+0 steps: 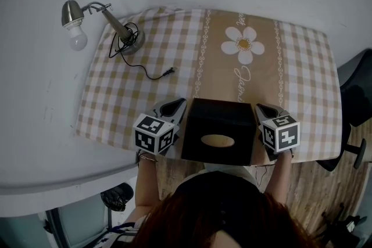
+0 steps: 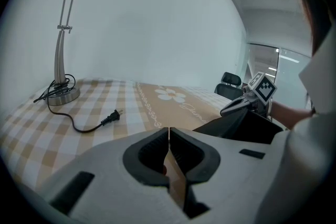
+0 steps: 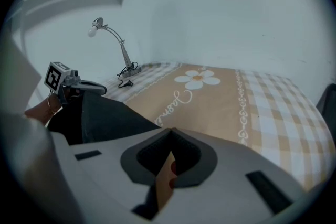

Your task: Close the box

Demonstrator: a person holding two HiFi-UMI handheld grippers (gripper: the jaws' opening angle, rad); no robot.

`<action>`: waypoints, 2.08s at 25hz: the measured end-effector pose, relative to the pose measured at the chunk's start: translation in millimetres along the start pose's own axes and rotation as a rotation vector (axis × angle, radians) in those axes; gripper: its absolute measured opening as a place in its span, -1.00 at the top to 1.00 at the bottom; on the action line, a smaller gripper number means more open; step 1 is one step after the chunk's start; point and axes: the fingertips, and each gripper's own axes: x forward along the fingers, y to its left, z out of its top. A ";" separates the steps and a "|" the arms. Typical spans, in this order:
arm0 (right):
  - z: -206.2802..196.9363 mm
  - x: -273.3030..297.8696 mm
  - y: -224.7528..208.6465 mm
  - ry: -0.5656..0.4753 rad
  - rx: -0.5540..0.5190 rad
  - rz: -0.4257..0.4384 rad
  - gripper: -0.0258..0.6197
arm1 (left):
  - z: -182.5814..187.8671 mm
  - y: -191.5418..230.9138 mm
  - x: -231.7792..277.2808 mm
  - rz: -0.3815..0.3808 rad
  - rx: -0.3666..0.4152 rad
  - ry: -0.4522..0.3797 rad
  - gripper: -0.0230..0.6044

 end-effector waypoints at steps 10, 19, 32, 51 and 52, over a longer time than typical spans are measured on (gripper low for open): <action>-7.7 9.1 1.7 0.057 0.005 0.036 0.87 | -17.4 -8.4 10.8 -0.070 -0.014 0.100 0.83; -14.6 15.5 0.3 0.106 0.011 0.051 0.87 | -23.2 -6.3 15.6 -0.080 -0.025 0.134 0.83; -16.6 19.4 1.5 0.126 0.022 0.088 0.87 | -33.0 -6.9 22.4 -0.109 -0.033 0.193 0.83; 7.0 14.9 -2.4 0.060 0.018 0.069 0.87 | -14.7 -4.8 29.4 -0.104 -0.016 0.162 0.83; 8.5 14.3 -2.8 0.056 0.017 0.065 0.87 | -13.1 -4.0 29.4 -0.103 -0.019 0.157 0.83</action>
